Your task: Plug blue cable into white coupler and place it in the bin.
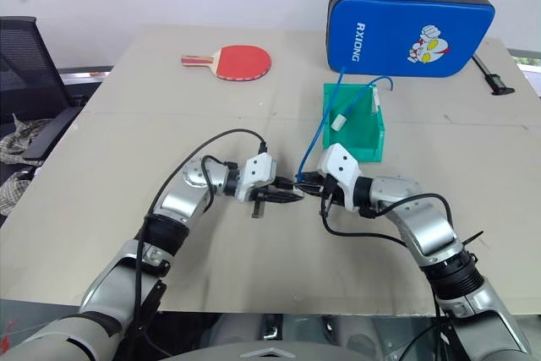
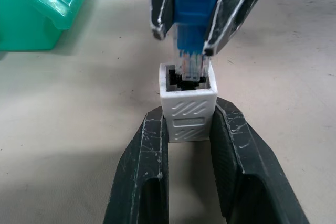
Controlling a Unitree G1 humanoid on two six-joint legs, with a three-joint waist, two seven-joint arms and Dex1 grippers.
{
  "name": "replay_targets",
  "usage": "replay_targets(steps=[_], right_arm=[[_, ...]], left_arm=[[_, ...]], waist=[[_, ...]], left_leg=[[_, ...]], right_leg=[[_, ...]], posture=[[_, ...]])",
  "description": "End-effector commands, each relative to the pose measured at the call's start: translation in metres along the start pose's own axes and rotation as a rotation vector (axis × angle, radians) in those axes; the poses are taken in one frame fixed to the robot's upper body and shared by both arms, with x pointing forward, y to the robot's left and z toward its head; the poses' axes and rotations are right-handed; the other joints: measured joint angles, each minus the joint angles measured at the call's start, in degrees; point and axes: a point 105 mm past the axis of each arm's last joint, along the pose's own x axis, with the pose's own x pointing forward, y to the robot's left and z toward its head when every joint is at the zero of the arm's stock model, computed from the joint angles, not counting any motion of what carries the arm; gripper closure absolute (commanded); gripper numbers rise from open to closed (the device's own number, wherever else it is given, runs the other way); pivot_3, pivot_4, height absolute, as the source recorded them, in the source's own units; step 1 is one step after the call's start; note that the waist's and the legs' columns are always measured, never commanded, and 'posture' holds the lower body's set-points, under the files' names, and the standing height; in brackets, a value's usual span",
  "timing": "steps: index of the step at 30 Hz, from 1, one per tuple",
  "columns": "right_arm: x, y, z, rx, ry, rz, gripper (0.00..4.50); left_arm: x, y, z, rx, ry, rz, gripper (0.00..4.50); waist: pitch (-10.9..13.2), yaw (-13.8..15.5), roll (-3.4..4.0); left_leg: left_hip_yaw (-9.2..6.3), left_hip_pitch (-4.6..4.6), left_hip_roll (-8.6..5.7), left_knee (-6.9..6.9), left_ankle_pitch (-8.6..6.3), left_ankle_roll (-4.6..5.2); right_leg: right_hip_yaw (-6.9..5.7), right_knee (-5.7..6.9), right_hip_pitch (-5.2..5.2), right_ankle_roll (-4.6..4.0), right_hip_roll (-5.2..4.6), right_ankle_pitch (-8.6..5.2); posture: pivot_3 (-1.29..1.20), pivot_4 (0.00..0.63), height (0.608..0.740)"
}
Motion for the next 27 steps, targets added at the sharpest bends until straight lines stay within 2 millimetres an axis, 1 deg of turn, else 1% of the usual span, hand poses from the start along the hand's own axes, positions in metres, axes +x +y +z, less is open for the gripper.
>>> replay_targets(steps=[1, 3, 6, 8, 13, 18, 21, 27], right_arm=[[-0.001, 0.001, -0.011, -0.015, 0.063, 0.025, 4.50], [0.002, 0.001, -0.014, -0.033, 0.077, 0.038, 4.50], [0.009, -0.001, -0.008, -0.009, 0.034, 0.046, 4.50], [0.011, -0.001, -0.007, -0.013, 0.034, 0.056, 4.50], [0.011, 0.000, -0.017, -0.019, 0.075, 0.086, 4.50], [0.003, 0.002, -0.032, -0.011, 0.156, 0.135, 4.50], [0.002, 0.001, -0.035, -0.018, 0.177, 0.151, 4.50], [0.005, 0.001, -0.042, -0.064, 0.216, 0.199, 4.50]], left_arm=[[0.002, 0.001, 0.007, 0.038, -0.012, -0.013, 4.00], [0.003, 0.000, 0.008, 0.043, -0.014, -0.014, 4.00], [0.003, 0.000, 0.009, 0.044, -0.016, -0.013, 4.00], [0.003, 0.000, 0.008, 0.043, -0.017, -0.013, 4.00], [0.002, -0.001, 0.008, 0.043, -0.019, -0.012, 4.00], [0.001, -0.001, 0.008, 0.043, -0.020, -0.008, 4.00], [0.001, -0.001, 0.007, 0.048, -0.019, -0.010, 4.00], [0.001, -0.002, 0.008, 0.060, -0.021, -0.017, 4.00]], waist=[[0.00, 0.01, 0.00], [0.00, 0.00, 0.00], [-0.02, -0.03, -0.02], [-0.02, -0.01, -0.01], [-0.02, -0.07, 0.00], [-0.04, -0.01, 0.01], [-0.05, 0.02, 0.00], [-0.06, 0.02, 0.01]], left_leg=[[0.00, 0.00, 0.00, 0.00, 0.00, 0.00], [0.00, 0.01, 0.00, 0.00, 0.00, 0.00], [0.02, 0.05, 0.00, 0.01, 0.00, 0.00], [0.00, 0.05, 0.00, 0.02, 0.00, 0.00], [0.02, 0.07, 0.01, 0.02, 0.00, 0.00], [0.01, 0.09, 0.01, 0.02, 0.00, 0.00], [0.02, 0.09, 0.00, 0.02, 0.00, 0.00], [0.02, 0.09, 0.00, 0.04, 0.00, 0.00]], right_leg=[[0.00, 0.00, 0.00, 0.00, 0.00, 0.00], [0.00, 0.00, 0.01, 0.00, 0.00, 0.00], [0.00, 0.01, 0.04, 0.00, 0.01, 0.00], [0.00, 0.02, 0.05, 0.00, 0.02, 0.00], [0.00, 0.03, 0.05, -0.01, 0.01, 0.01], [0.00, 0.05, 0.05, -0.01, 0.01, 0.01], [-0.01, 0.03, 0.06, -0.01, 0.00, 0.01], [-0.01, 0.03, 0.08, -0.01, -0.01, 0.01]], posture=[[0.00, 0.150, 0.729], [0.00, 0.150, 0.729], [0.00, 0.150, 0.729], [0.00, 0.150, 0.729], [0.00, 0.150, 0.729], [0.00, 0.150, 0.729], [0.00, 0.150, 0.729], [0.00, 0.150, 0.729]])
